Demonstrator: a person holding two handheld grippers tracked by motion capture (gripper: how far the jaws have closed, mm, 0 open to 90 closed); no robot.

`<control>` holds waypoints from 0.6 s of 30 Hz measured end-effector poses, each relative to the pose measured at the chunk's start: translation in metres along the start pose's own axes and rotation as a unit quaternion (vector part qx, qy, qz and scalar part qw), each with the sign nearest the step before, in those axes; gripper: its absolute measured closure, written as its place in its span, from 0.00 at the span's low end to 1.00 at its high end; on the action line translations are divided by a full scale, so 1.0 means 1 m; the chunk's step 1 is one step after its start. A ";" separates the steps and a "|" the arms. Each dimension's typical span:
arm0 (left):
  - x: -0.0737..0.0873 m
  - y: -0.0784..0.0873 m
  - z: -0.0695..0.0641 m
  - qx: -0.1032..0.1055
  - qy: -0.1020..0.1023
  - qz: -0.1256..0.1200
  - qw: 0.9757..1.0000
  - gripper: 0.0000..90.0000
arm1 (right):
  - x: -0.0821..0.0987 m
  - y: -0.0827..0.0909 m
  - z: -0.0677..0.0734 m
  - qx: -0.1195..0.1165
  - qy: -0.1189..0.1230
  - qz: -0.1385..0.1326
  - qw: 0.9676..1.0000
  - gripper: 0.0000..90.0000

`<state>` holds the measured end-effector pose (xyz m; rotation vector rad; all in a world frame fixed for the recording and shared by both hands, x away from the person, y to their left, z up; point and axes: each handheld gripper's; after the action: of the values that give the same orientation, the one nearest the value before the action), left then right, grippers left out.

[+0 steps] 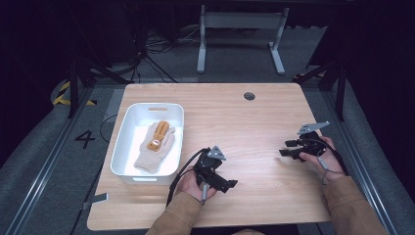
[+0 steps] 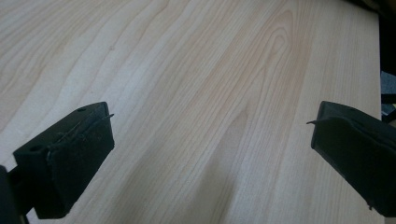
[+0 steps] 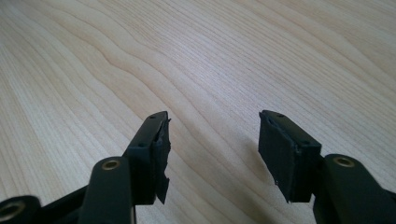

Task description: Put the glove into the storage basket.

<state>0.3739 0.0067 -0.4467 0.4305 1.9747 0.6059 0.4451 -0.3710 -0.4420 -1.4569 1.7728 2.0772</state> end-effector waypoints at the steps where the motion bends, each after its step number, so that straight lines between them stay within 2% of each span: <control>1: 0.001 -0.002 0.001 -0.009 0.000 0.004 1.000 0.00 | 0.000 -0.001 0.000 -0.001 0.002 -0.001 1.000 0.49; 4: 0.006 -0.007 0.002 -0.024 -0.009 0.005 1.000 0.00 | 0.000 -0.002 0.001 -0.001 0.005 0.001 1.000 0.49; 10: 0.009 -0.016 0.006 -0.029 -0.005 0.021 0.999 0.00 | 0.001 -0.004 0.003 -0.002 0.009 0.005 1.000 0.49; 18: 0.009 -0.016 0.006 -0.029 -0.003 0.020 0.999 0.00 | 0.001 -0.006 0.004 -0.003 0.013 0.007 1.000 0.49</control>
<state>0.3742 0.0001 -0.4647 0.4353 1.9415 0.6847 0.4455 -0.3662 -0.4475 -1.4836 1.7924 2.0813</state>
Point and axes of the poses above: each handheld gripper's, and its own axes: y roughly backward along the jaws, x roughly out of its underside, z roughly to its left, and after that the axes turned 14 degrees about x, right-handed
